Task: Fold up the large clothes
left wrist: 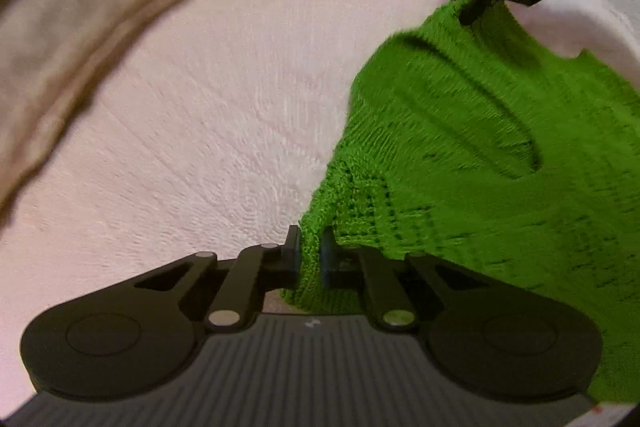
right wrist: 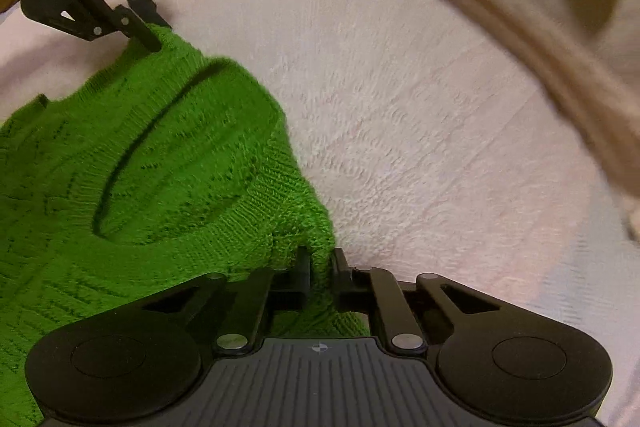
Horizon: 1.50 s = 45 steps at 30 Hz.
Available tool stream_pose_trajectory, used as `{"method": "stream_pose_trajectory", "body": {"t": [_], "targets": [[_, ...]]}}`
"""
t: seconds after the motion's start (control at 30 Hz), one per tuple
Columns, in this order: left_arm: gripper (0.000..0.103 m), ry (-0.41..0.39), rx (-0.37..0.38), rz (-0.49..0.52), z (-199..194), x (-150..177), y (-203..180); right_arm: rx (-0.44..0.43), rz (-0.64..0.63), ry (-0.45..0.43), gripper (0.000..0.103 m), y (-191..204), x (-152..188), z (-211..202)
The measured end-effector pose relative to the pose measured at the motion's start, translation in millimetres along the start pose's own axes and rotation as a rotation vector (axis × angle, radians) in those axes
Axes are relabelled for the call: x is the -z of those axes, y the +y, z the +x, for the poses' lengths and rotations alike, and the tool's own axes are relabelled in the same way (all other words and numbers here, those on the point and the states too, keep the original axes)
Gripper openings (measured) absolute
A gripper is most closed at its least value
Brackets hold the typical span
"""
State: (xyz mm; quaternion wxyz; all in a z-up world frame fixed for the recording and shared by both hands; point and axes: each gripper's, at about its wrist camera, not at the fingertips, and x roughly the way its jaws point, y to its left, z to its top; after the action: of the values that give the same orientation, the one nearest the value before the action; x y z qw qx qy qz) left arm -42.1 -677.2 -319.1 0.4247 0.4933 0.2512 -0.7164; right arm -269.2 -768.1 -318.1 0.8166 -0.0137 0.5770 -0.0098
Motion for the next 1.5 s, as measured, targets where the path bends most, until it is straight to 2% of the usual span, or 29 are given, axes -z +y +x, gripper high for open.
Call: {"method": "stream_pose_trajectory", "body": {"t": [0.17,0.27,0.4,0.57,0.73,0.9,1.07,1.17,1.37,1.43,1.47,1.5], "targets": [[0.006,-0.079,-0.064,0.062,-86.3,7.2,-40.6,0.109,-0.092,-0.107,0.006,40.6,18.1,-78.3],[0.006,-0.129,-0.082,0.050,-138.3,21.2,-72.1,0.174,-0.148,-0.179,0.005,79.4,42.5,-128.1],[0.006,-0.144,-0.128,0.097,-195.5,38.6,-143.6,0.226,-0.192,-0.262,0.005,152.3,93.2,-180.7],[0.006,-0.134,-0.111,0.108,-238.9,65.6,-251.6,0.257,-0.224,-0.281,0.005,260.6,165.5,-214.5],[0.006,-0.109,-0.080,0.163,-228.7,119.4,-339.7,0.283,-0.248,-0.223,0.005,358.1,225.1,-184.1],[0.006,-0.114,-0.113,0.266,-205.5,157.1,-388.3,0.349,-0.299,-0.147,0.004,421.6,273.5,-142.1],[0.006,-0.140,-0.165,0.342,-204.4,167.6,-394.5,0.408,-0.326,-0.116,0.004,448.3,291.1,-134.1],[0.006,-0.138,-0.157,0.334,-205.8,173.2,-399.7,0.423,-0.324,-0.123,0.004,454.9,294.5,-143.6],[0.006,-0.100,-0.153,0.334,-177.5,184.3,-408.5,0.390,-0.315,-0.075,0.004,463.7,309.6,-115.3],[0.010,-0.091,-0.153,0.333,-176.6,185.2,-407.7,0.364,-0.310,-0.055,0.004,465.5,313.0,-106.5],[0.011,-0.083,-0.149,0.329,-178.4,185.5,-408.4,0.350,-0.312,-0.043,0.005,465.2,313.3,-103.7],[0.013,-0.070,-0.137,0.319,-180.9,184.1,-406.8,0.346,-0.311,-0.035,0.010,461.9,312.6,-103.6]]}}
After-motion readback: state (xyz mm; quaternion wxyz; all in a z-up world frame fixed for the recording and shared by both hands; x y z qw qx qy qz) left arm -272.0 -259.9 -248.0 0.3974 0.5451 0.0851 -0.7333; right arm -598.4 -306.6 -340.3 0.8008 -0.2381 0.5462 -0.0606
